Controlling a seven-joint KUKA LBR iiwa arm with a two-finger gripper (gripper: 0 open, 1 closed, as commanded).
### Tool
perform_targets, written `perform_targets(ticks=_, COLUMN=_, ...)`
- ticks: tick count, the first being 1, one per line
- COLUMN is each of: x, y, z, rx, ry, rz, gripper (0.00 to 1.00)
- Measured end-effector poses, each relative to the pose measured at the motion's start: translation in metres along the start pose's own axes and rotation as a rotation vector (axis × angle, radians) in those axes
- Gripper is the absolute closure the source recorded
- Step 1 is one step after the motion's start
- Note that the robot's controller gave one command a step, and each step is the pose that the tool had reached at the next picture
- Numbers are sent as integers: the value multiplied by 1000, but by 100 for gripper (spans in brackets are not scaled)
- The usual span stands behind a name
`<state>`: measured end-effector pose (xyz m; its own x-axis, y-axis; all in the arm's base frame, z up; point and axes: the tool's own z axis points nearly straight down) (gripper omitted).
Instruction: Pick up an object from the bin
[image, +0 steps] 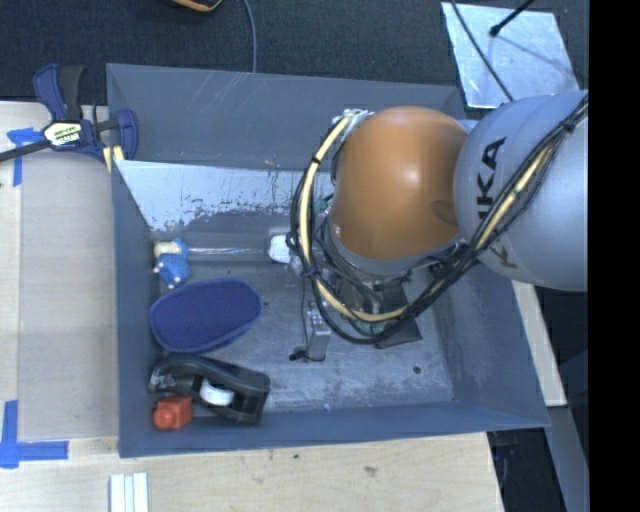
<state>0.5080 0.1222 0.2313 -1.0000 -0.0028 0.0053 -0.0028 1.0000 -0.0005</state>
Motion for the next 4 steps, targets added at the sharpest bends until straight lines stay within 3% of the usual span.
perform_targets(ticks=1, x=-5, y=73, z=78, rx=-2, ry=0, rz=-42, gripper=0)
perform_targets(ticks=2, x=-3, y=58, z=116, rx=-3, ry=-21, rz=-8, gripper=0)
perform_targets(ticks=3, x=-61, y=44, z=160, rx=-2, ry=-14, rz=-257, gripper=0)
perform_targets(ticks=4, x=-64, y=46, z=156, rx=-4, ry=-22, rz=-256, gripper=100)
